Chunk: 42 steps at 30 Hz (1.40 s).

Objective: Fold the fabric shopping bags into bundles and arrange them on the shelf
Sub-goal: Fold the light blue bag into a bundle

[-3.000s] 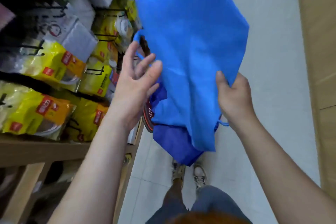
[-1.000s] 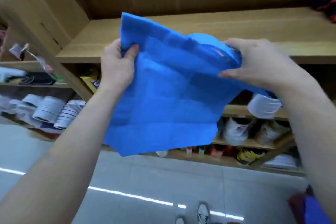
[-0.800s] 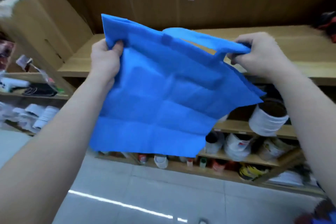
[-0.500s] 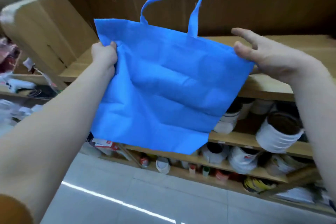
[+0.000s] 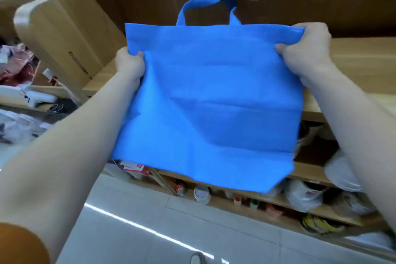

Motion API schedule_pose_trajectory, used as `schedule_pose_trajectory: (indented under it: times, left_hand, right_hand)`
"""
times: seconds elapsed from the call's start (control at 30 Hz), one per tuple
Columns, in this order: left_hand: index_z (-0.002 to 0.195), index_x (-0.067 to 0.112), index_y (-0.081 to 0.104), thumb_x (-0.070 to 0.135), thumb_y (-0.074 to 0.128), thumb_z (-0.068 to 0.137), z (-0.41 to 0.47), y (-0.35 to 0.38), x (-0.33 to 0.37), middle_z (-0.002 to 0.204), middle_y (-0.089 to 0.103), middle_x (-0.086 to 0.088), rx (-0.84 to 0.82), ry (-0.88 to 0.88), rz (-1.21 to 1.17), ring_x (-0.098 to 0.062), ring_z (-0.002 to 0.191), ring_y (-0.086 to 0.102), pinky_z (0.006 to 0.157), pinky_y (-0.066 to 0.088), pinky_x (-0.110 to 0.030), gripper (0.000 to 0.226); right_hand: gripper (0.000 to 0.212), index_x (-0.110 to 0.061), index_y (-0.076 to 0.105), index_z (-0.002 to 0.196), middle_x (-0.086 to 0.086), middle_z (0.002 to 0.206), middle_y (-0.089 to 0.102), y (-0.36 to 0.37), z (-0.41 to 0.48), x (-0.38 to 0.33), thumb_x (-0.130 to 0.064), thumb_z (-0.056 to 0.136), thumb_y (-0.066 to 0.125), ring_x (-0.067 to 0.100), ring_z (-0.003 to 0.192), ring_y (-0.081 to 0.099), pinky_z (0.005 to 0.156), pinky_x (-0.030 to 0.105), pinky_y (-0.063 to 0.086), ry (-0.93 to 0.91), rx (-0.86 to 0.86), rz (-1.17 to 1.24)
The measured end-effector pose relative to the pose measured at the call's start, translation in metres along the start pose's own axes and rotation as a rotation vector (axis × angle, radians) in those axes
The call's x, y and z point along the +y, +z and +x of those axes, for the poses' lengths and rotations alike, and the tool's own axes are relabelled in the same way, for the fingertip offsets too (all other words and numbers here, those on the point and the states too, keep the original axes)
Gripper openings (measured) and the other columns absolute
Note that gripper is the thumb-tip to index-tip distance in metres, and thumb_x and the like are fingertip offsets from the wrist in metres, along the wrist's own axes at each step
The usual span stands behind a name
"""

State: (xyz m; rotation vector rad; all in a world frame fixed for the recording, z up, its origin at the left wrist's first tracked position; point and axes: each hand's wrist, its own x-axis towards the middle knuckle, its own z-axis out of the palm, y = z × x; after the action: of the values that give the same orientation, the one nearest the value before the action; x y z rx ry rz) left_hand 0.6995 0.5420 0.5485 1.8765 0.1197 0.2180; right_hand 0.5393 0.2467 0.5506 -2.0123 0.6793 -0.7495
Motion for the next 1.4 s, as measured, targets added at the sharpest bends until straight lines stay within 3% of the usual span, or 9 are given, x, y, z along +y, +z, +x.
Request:
schedule_pose_trajectory:
  times: [0.23,0.4,0.53,0.77,0.9,1.03,1.13,1.23,1.4]
  left_hand:
    - [0.125,0.017,0.054,0.004,0.045,0.098,0.017,0.002,-0.014,0.11,0.056,0.004,-0.081,0.142,0.271,-0.021,0.095,0.058,0.078,0.05,-0.034,0.032]
    - [0.103,0.018,0.056,0.005,0.043,0.095,0.056,0.007,-0.02,0.112,0.061,-0.005,-0.055,0.254,0.403,-0.026,0.102,0.056,0.078,0.041,-0.031,0.02]
    - [0.097,0.012,0.05,0.002,0.042,0.094,0.077,0.014,-0.019,0.079,0.048,0.003,-0.078,0.313,0.439,-0.025,0.089,0.049,0.071,0.036,-0.034,0.014]
    - [0.147,0.025,0.037,0.026,0.069,0.089,0.089,-0.011,-0.01,0.15,0.037,-0.005,-0.448,0.715,0.6,-0.028,0.136,0.035,0.106,0.031,-0.038,0.066]
    - [0.148,0.049,0.027,0.082,0.028,0.083,0.057,-0.04,-0.029,0.161,0.017,0.01,-1.077,0.79,0.881,-0.012,0.148,0.014,0.118,0.015,-0.031,0.073]
    - [0.148,0.056,-0.002,0.085,-0.002,0.078,0.049,-0.045,-0.047,0.163,-0.008,0.016,-1.008,0.88,1.07,-0.006,0.149,-0.008,0.122,0.001,-0.039,0.075]
    - [0.147,0.057,-0.001,0.086,0.001,0.079,0.05,-0.045,-0.045,0.163,-0.007,0.018,-0.999,0.888,1.061,-0.006,0.149,-0.007,0.122,0.0,-0.038,0.074]
    - [0.142,0.063,0.008,0.092,0.011,0.065,0.055,-0.053,-0.042,0.161,-0.002,0.022,-1.066,0.854,0.945,-0.005,0.149,-0.004,0.12,0.0,-0.034,0.083]
    - [0.144,0.057,-0.017,0.099,0.039,0.048,0.069,-0.078,-0.05,0.152,-0.029,0.03,-1.235,0.999,1.092,0.004,0.141,-0.028,0.117,-0.011,-0.03,0.119]
  right_hand:
    - [0.034,-0.017,0.062,0.126,0.01,0.125,0.063,0.03,0.024,-0.003,-0.014,0.092,0.059,0.03,0.119,0.056,0.099,0.036,0.044,-0.056,0.131,-0.256]
    - [0.099,-0.019,0.002,0.157,0.014,0.162,0.012,0.041,-0.002,-0.011,-0.045,0.087,0.068,0.034,0.147,0.016,0.117,0.04,0.02,-0.141,-0.113,-0.387]
    - [0.083,-0.039,0.01,0.155,0.008,0.164,0.008,0.055,-0.035,-0.01,-0.073,0.086,0.042,0.025,0.151,0.005,0.122,0.044,0.013,-0.23,-0.411,-0.728]
    - [0.073,-0.051,0.006,0.151,0.001,0.165,0.004,0.071,-0.014,-0.005,-0.08,0.085,0.014,0.022,0.151,0.003,0.119,0.048,0.008,-0.085,-0.513,-0.959]
    - [0.071,-0.05,0.01,0.152,-0.001,0.165,0.005,0.073,-0.002,-0.007,-0.079,0.087,0.02,0.019,0.151,0.003,0.119,0.048,0.008,-0.059,-0.485,-0.954]
    - [0.069,-0.045,0.03,0.149,-0.007,0.164,0.014,0.064,-0.019,-0.033,-0.072,0.086,0.04,0.013,0.15,0.01,0.117,0.046,0.016,-0.198,-0.467,-0.791]
    - [0.07,-0.058,0.04,0.137,-0.025,0.157,0.022,0.042,-0.052,-0.053,-0.081,0.071,0.045,-0.003,0.144,0.019,0.116,0.022,0.016,-0.124,-0.768,-0.491]
    - [0.091,-0.072,0.011,0.138,-0.036,0.156,-0.006,0.032,-0.08,-0.043,-0.093,0.058,0.05,-0.012,0.143,-0.006,0.119,0.027,0.002,-0.222,-0.963,-0.724]
    - [0.099,-0.063,-0.02,0.14,-0.026,0.157,-0.023,0.038,-0.095,-0.015,-0.082,0.07,0.048,-0.002,0.144,-0.017,0.12,0.034,-0.002,-0.466,-0.74,-1.021]
